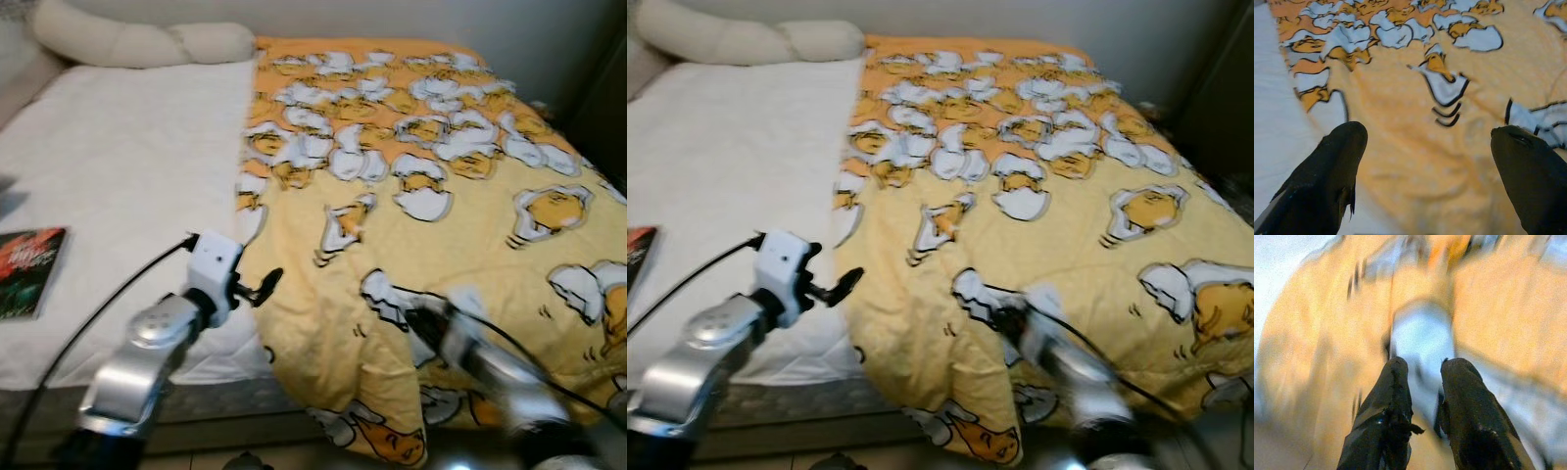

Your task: Clean up the room

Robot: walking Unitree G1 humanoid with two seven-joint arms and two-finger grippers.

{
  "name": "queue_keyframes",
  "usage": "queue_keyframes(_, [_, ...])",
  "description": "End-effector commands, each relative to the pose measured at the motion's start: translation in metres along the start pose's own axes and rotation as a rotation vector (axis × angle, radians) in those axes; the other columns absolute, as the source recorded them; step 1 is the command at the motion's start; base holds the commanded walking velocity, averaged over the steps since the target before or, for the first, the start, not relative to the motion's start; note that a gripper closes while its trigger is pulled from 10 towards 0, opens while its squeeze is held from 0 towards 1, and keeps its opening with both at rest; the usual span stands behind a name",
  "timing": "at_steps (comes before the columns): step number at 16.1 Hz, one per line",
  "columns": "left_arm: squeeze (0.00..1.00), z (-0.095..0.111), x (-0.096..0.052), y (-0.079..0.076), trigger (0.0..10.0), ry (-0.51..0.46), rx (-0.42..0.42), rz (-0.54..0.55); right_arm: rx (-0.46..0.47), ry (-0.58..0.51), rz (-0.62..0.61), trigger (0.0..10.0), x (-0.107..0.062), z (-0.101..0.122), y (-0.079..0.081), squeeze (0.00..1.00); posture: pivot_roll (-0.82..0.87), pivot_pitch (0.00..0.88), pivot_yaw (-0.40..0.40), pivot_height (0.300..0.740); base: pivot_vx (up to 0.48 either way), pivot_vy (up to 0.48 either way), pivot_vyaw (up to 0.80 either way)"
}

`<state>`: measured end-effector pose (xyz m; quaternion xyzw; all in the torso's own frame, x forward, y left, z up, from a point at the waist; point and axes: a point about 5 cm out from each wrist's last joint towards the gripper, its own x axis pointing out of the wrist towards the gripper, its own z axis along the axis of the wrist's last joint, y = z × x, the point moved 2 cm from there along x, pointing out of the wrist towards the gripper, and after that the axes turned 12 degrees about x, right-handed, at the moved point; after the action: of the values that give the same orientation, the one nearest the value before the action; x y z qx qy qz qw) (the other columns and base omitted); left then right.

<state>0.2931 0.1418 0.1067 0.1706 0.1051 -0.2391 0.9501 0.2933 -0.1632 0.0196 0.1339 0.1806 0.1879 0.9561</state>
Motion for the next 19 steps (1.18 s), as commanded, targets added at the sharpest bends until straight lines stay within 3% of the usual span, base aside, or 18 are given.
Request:
queue_keyframes(1, [0.00,0.003,0.005,0.005,10.0,-0.016,0.025,0.055,0.012,-0.096,-0.112,10.0,0.000,0.017,0.000,0.00,0.04,0.000,0.019,0.740,0.000,0.000,0.00])
queue_keyframes(3, [0.00,0.006,0.006,0.003,10.0,-0.036,0.053,0.061,0.009,-0.163,-0.141,10.0,-0.002,0.026,0.008,0.00,0.04,0.000,0.023,0.740,0.000,0.000,0.00])
queue_keyframes(5, [0.00,0.005,0.001,0.000,10.0,-0.053,0.077,0.065,0.081,-0.202,-0.210,10.0,-0.013,0.031,0.014,0.00,0.02,0.000,0.031,0.740,0.000,0.172,0.00])
queue_keyframes(7, [0.00,0.002,-0.004,0.000,10.0,-0.054,0.086,0.069,0.102,-0.180,-0.243,10.0,-0.026,0.027,0.014,0.00,0.02,0.000,0.038,0.740,0.000,0.480,-0.79])
queue_keyframes(12, [0.00,-0.001,-0.013,-0.002,10.0,-0.049,0.077,0.068,0.118,-0.142,-0.240,10.0,-0.034,0.025,0.022,0.00,0.04,0.000,0.039,0.740,0.000,0.480,-0.35])
queue_keyframes(14, [0.00,-0.001,-0.017,-0.001,10.0,-0.030,0.150,0.097,0.132,-0.131,-0.220,10.0,-0.033,0.025,0.027,0.00,0.05,0.000,0.036,0.740,0.000,-0.240,0.00])
queue_keyframes(16, [0.00,-0.005,-0.019,-0.002,10.0,-0.009,0.108,0.118,0.131,-0.121,-0.198,10.0,-0.033,0.025,0.027,0.00,0.05,0.000,0.035,0.740,0.000,-0.480,0.00])
queue_keyframes(19, [0.00,-0.004,-0.019,-0.001,10.0,-0.011,0.058,0.127,0.126,-0.108,-0.191,10.0,-0.035,0.026,0.022,0.00,0.05,0.000,0.035,0.740,0.000,0.000,0.00])
